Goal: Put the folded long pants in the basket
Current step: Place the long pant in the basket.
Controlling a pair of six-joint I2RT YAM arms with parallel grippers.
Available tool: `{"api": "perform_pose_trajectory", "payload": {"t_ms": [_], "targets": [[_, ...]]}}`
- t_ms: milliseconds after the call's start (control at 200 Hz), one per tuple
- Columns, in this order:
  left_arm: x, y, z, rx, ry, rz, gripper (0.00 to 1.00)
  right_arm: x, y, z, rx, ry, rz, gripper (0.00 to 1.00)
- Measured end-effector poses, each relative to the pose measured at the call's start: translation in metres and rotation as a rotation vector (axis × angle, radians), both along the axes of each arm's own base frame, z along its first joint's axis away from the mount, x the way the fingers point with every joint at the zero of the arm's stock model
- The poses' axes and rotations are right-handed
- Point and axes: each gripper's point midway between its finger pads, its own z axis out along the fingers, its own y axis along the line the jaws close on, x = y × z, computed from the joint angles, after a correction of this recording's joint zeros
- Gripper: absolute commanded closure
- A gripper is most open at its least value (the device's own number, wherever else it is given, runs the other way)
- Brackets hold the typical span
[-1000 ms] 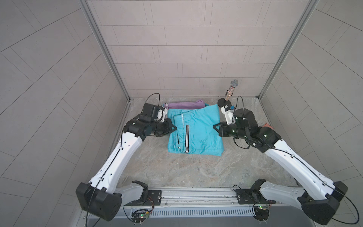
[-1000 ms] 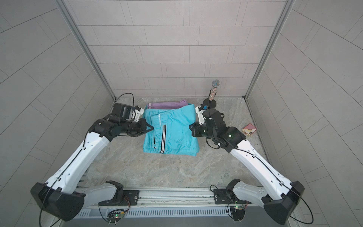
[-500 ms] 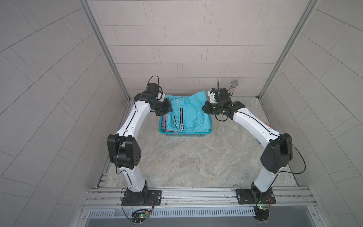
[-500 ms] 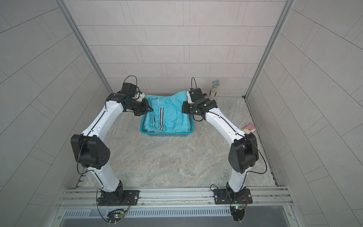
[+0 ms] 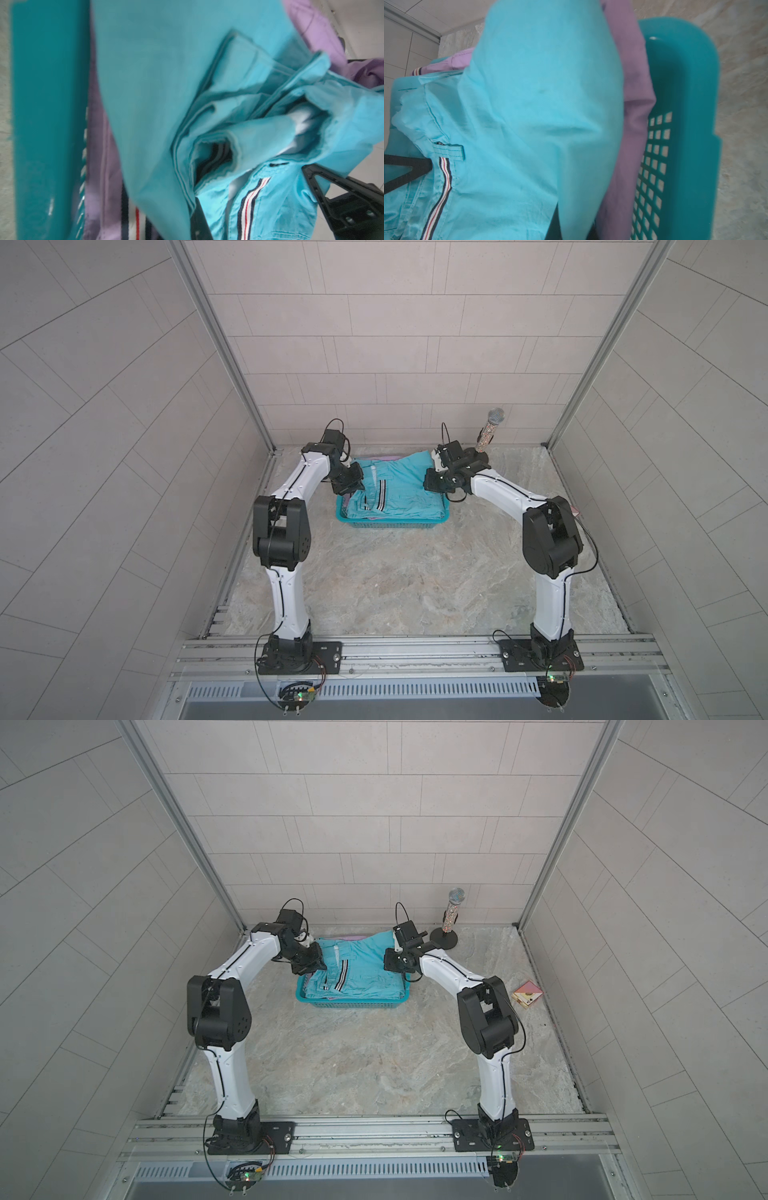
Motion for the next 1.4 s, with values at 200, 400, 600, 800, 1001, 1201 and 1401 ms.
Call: {"api": "perform_pose_trajectory", "payload": {"t_ms": [200, 400, 600, 800, 1001, 1201, 1401], "targets": [[0.005, 0.004, 0.016, 0.019, -0.061, 0.015, 0.1, -0.003, -0.004, 0.02, -0.014, -0.035, 0.008, 0.63], [-0.017, 0.011, 0.101, 0.019, -0.241, 0.058, 0.77, -0.025, -0.014, 0.107, 0.007, -0.164, 0.008, 0.64], [-0.076, -0.004, 0.158, -0.046, -0.409, 0.073, 1.0, -0.082, 0.006, 0.163, 0.097, -0.267, 0.076, 0.86], [-0.088, -0.033, 0.076, -0.169, -0.254, 0.092, 1.0, -0.104, 0.022, 0.08, 0.114, -0.085, 0.109, 0.96], [-0.071, -0.04, -0.009, -0.198, -0.107, 0.114, 1.0, -0.102, 0.023, -0.016, 0.082, 0.084, 0.079, 1.0], [-0.059, -0.037, -0.011, -0.265, -0.12, 0.111, 1.0, -0.099, 0.025, -0.018, 0.103, 0.076, 0.078, 1.0], [-0.064, -0.028, 0.022, -0.242, -0.15, 0.133, 1.0, -0.109, 0.017, 0.018, 0.102, 0.043, 0.071, 0.99]]}}
